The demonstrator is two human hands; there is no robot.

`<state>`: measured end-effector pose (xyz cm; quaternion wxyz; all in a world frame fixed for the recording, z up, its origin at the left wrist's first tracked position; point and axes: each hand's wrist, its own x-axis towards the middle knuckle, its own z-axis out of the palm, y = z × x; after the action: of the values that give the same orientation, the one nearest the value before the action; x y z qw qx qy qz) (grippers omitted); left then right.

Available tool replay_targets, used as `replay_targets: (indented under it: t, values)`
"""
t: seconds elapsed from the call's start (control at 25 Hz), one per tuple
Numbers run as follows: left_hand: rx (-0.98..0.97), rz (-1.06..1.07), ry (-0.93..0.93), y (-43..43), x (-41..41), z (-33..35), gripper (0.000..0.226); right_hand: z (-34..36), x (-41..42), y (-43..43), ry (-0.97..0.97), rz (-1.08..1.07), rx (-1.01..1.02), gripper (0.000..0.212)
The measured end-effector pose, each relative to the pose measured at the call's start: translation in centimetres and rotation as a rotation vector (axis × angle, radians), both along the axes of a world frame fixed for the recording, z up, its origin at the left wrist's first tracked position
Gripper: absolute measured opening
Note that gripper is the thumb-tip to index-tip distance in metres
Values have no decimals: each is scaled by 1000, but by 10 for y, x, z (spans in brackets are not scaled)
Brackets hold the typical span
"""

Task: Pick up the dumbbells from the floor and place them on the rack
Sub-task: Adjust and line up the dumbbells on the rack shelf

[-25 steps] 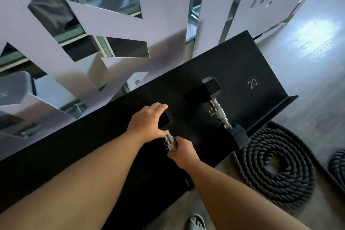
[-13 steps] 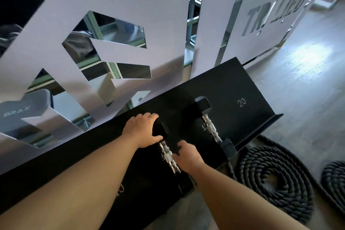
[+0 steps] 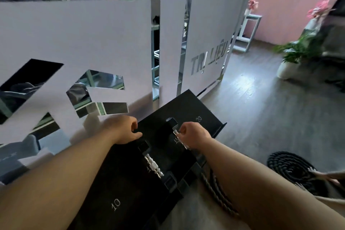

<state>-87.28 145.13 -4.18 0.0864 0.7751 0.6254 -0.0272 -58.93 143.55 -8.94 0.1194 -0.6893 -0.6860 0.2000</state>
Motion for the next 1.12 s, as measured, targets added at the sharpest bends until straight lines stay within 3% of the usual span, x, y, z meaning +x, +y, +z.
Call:
replay_targets:
  t: [0.28, 0.64, 0.92, 1.12]
  values:
    - [65, -57, -48, -58, 27, 91, 38, 109, 39, -60, 3, -32, 214, 10]
    - [164, 5, -57, -168, 84, 153, 40, 157, 118, -163, -51, 10, 279, 20]
    - [164, 175, -113, -344, 179, 142, 34, 139, 224, -289, -34, 124, 270, 11]
    - [123, 271, -53, -466, 194, 132, 31, 114, 240, -356, -95, 253, 211, 11]
